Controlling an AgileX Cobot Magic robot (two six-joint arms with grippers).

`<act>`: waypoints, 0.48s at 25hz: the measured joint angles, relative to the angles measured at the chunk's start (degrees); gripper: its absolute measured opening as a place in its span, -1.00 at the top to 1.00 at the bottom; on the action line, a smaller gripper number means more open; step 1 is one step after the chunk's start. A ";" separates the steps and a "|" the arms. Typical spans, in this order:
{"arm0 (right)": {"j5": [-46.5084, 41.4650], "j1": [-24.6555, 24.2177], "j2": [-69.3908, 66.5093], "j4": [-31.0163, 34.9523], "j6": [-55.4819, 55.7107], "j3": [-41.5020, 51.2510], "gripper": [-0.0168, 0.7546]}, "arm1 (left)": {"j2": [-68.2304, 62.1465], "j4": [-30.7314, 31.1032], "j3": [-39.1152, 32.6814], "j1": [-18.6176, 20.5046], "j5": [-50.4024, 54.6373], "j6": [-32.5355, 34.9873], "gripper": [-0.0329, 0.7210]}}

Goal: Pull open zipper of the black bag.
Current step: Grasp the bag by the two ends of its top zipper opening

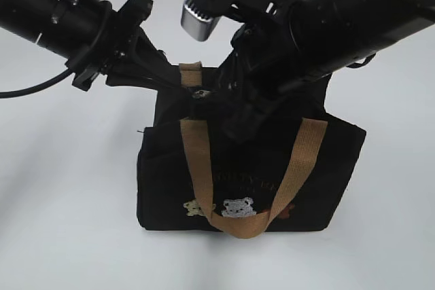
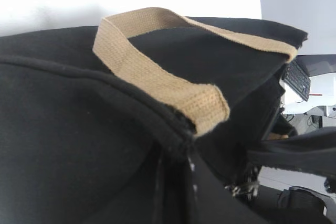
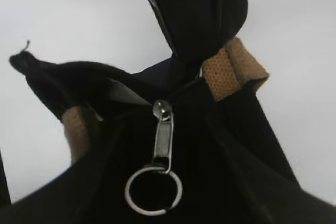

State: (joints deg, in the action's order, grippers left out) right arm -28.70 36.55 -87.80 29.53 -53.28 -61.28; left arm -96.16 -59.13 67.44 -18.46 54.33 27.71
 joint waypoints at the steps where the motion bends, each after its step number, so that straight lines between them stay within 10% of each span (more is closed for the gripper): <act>1: -0.05 0.00 0.00 -1.05 0.14 0.00 0.04 | 0.00 0.06 0.00 0.00 0.00 0.00 0.87; 12: -1.50 0.08 0.00 -8.91 5.81 -0.07 0.49 | 0.00 0.06 0.00 0.00 -0.05 0.00 0.87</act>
State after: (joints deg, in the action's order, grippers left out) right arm -30.19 36.63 -87.80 20.62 -47.47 -61.35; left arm -96.16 -59.07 67.44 -18.46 54.28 27.71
